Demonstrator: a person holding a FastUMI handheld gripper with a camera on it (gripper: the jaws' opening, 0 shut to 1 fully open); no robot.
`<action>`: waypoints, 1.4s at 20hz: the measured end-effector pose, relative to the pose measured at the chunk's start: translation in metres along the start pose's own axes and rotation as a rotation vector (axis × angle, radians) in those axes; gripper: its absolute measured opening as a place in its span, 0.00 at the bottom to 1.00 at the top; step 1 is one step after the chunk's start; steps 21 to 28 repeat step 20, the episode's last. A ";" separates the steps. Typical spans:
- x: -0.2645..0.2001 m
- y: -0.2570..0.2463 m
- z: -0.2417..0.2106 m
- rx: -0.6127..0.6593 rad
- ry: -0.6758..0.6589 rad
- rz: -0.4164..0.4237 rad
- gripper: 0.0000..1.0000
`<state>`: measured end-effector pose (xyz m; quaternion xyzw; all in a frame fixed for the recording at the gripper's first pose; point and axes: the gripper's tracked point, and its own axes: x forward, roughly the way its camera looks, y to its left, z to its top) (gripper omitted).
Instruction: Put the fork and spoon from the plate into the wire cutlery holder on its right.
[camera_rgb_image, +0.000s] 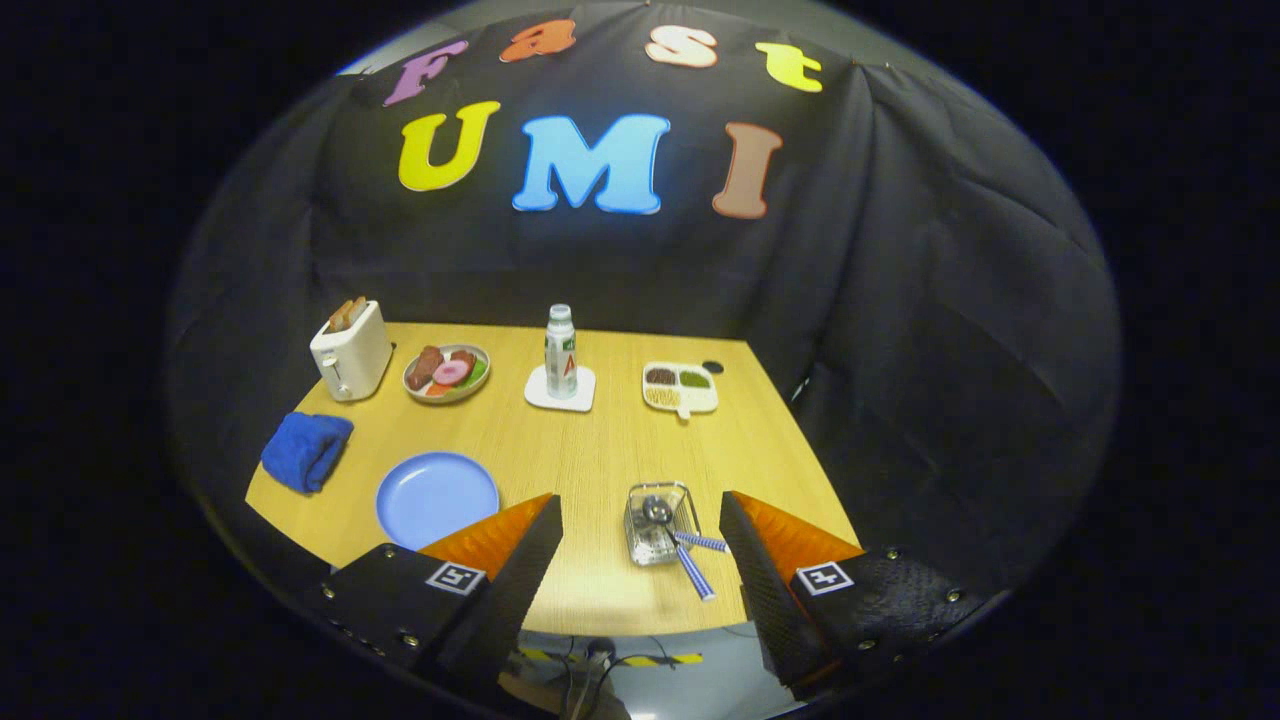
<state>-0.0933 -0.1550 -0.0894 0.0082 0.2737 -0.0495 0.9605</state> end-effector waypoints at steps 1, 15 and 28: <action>0.002 0.012 0.005 0.022 -0.038 0.019 0.97; 0.018 0.185 0.098 -0.107 -0.436 0.306 0.97; 0.002 0.212 0.101 -0.055 -0.495 0.388 0.97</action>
